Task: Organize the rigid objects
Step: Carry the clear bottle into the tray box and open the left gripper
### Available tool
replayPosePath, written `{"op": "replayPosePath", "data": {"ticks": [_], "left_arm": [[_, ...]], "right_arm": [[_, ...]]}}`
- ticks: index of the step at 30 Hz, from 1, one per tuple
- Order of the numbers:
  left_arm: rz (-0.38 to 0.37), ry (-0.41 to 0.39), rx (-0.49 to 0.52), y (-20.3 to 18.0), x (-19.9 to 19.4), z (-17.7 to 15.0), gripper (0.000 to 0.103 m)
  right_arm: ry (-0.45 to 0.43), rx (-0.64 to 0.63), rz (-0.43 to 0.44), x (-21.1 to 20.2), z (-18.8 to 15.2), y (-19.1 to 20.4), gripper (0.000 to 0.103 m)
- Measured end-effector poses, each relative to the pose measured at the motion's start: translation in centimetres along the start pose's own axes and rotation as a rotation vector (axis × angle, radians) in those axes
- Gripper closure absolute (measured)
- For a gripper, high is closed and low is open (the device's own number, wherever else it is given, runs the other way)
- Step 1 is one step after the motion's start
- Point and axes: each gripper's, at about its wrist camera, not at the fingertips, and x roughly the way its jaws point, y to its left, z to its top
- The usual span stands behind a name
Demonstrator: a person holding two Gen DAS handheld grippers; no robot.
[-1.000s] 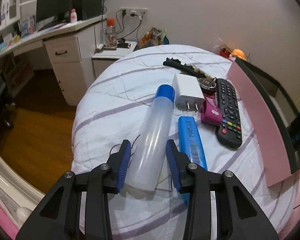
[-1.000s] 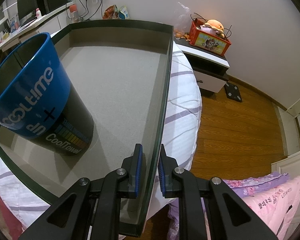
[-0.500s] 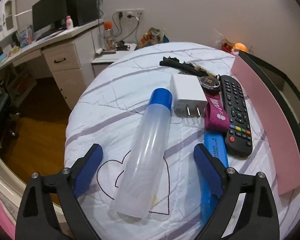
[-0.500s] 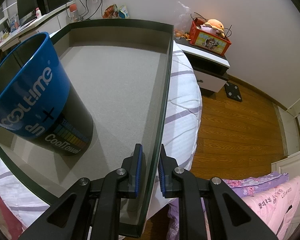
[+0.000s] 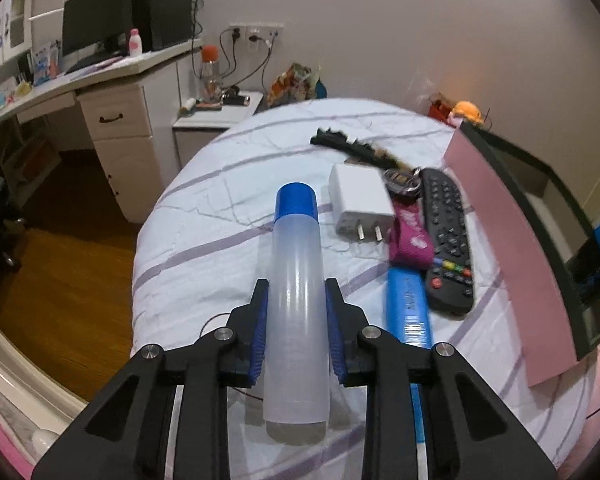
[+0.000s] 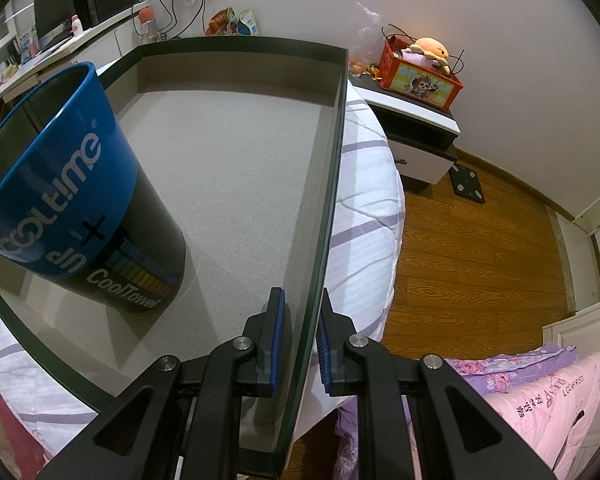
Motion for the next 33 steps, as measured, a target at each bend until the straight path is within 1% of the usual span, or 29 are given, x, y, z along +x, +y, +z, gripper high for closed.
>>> {"op": "replayPosePath", "data": {"ticks": [4, 7, 10, 13, 15, 18, 19, 20, 23, 29, 30, 33], "left_arm": [[-0.005, -0.029, 0.026, -1.0, -1.3, 0.4, 0.077], [-0.030, -0.059, 0.041, -2.0, -2.7, 1.1, 0.077], [-0.071, -0.087, 0.073, -3.7, -4.2, 1.9, 0.077], [-0.126, -0.118, 0.123, -6.3, -5.8, 2.5, 0.077], [-0.165, -0.123, 0.164, -8.2, -6.5, 2.7, 0.077], [-0.192, -0.131, 0.208, -10.8, -7.4, 2.8, 0.077], [-0.216, -0.136, 0.219, -11.7, -7.6, 2.8, 0.077], [-0.237, -0.132, 0.229, -12.4, -7.7, 2.9, 0.077], [-0.256, -0.124, 0.271, -14.9, -7.8, 2.9, 0.077], [-0.329, -0.084, 0.297, -18.9, -6.8, 2.7, 0.077], [-0.335, -0.078, 0.293, -19.4, -6.5, 2.6, 0.077], [-0.315, -0.044, 0.296, -21.2, -4.9, 2.5, 0.076]], "right_arm": [[0.000, -0.001, 0.001, 0.0, 0.0, 0.0, 0.087], [0.000, -0.002, 0.002, 0.1, 0.0, -0.1, 0.087], [-0.001, -0.001, 0.003, 0.0, 0.0, 0.0, 0.087], [-0.002, 0.000, 0.003, 0.0, 0.0, -0.1, 0.087], [-0.002, -0.001, 0.002, 0.1, 0.0, 0.0, 0.087], [-0.004, -0.001, 0.004, 0.1, 0.0, 0.0, 0.087], [-0.004, -0.002, 0.005, 0.1, 0.0, 0.0, 0.087], [-0.004, -0.002, 0.006, 0.1, 0.1, 0.1, 0.087], [-0.004, 0.000, 0.013, 0.1, 0.1, 0.0, 0.087], [-0.008, 0.007, 0.028, 0.0, 0.1, -0.2, 0.087], [-0.008, 0.009, 0.031, 0.0, 0.1, -0.2, 0.087], [-0.010, 0.012, 0.036, 0.0, 0.1, -0.3, 0.087]]}}
